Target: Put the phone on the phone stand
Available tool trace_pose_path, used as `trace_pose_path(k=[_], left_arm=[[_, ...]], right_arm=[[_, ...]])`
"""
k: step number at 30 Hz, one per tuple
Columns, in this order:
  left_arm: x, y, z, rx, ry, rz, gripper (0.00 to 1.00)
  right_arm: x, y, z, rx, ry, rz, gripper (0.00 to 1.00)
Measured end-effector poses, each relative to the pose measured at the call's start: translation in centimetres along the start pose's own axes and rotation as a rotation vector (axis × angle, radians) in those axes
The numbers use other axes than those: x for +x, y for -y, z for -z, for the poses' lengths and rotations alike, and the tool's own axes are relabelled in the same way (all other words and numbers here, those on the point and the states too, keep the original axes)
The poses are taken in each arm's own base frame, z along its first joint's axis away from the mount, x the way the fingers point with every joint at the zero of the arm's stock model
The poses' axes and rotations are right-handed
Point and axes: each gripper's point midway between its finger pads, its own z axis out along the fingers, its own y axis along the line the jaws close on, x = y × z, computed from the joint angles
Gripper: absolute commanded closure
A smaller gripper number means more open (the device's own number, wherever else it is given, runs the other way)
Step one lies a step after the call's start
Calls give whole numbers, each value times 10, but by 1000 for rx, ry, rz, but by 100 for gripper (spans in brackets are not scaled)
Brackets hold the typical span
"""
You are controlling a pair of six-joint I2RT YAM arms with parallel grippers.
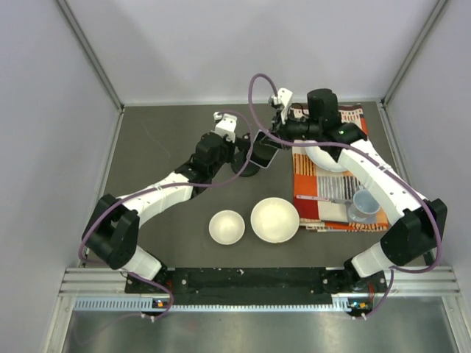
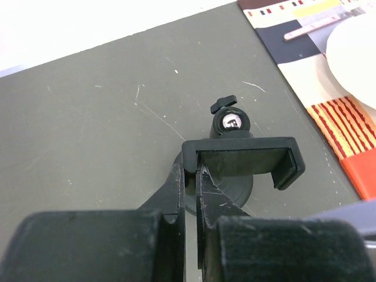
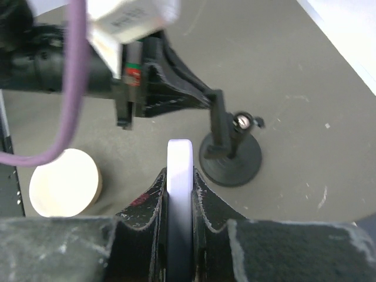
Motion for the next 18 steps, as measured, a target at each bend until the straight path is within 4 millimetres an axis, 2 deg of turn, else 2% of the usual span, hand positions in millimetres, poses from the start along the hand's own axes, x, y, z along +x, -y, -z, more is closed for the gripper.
trace_pose_path(k=[4, 7, 14, 18], left_arm=[[0, 7, 5, 75, -14, -29, 100], [2, 13, 11, 134, -27, -41, 100], [7, 25, 24, 277, -43, -75, 100], [8, 24, 26, 336, -48, -81, 100]], right_arm=[[-4, -23, -7, -98, 14, 78, 100], [-2, -32, -12, -135, 22, 135, 100], [29, -46, -22, -230, 7, 218, 100], [31, -56, -22, -298, 33, 265, 100]])
